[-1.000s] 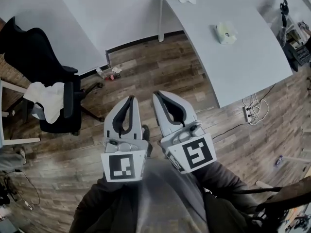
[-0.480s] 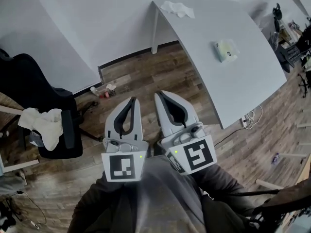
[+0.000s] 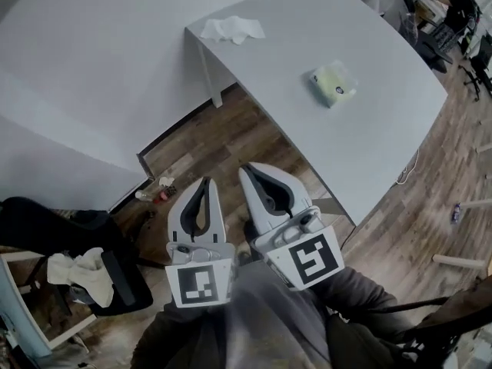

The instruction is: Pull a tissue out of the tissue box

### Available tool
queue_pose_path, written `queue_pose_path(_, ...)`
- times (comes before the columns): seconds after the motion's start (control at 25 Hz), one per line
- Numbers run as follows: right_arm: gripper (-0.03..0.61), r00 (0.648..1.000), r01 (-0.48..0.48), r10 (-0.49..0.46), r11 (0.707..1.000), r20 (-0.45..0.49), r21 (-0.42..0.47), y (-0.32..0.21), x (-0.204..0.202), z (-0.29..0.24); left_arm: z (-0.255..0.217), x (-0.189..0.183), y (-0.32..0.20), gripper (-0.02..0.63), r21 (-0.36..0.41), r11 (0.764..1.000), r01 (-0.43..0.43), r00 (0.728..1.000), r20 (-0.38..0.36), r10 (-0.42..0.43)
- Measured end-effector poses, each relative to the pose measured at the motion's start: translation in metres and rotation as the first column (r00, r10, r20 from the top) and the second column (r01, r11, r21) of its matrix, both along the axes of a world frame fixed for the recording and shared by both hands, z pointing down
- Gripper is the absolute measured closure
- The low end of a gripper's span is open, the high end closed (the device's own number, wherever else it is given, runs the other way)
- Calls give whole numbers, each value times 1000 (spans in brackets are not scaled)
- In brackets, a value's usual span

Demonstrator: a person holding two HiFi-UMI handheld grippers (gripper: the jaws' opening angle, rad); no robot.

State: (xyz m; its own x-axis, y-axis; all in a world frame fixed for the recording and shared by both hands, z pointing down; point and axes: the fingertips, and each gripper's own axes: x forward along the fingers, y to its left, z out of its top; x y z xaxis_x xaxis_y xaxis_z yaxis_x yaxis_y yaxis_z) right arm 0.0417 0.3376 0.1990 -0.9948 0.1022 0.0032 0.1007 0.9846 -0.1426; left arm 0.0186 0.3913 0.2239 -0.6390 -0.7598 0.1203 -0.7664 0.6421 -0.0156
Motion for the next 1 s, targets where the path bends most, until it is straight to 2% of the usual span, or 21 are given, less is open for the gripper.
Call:
queue_pose_path(0.28, 577, 993, -117, 116, 993, -16, -17, -114, -42, 8, 18, -46, -135, 615, -36, 983, -183, 983, -37, 181)
queue_pose_path(0.4, 577, 986, -166, 166, 986, -8, -17, -159, -49, 2, 9, -57, -185, 615, -43, 969, -242, 970, -23, 242)
queue_pose_path(0.52, 577, 977, -214, 213, 977, 17, 21, -199, -56, -6, 3, -63, -227, 615, -49, 954, -295, 955, 0, 295)
queue_pose_path(0.64, 577, 965, -261, 260, 965, 27, 23, -228, -57, -10, 1, -66, -260, 614, -47, 937, -345, 939, -10, 345)
queue_pose_path(1.0, 577, 902, -429, 429, 903, -40, 7, -302, -47, 7, 6, -51, -351, 615, -40, 838, -544, 839, -28, 544)
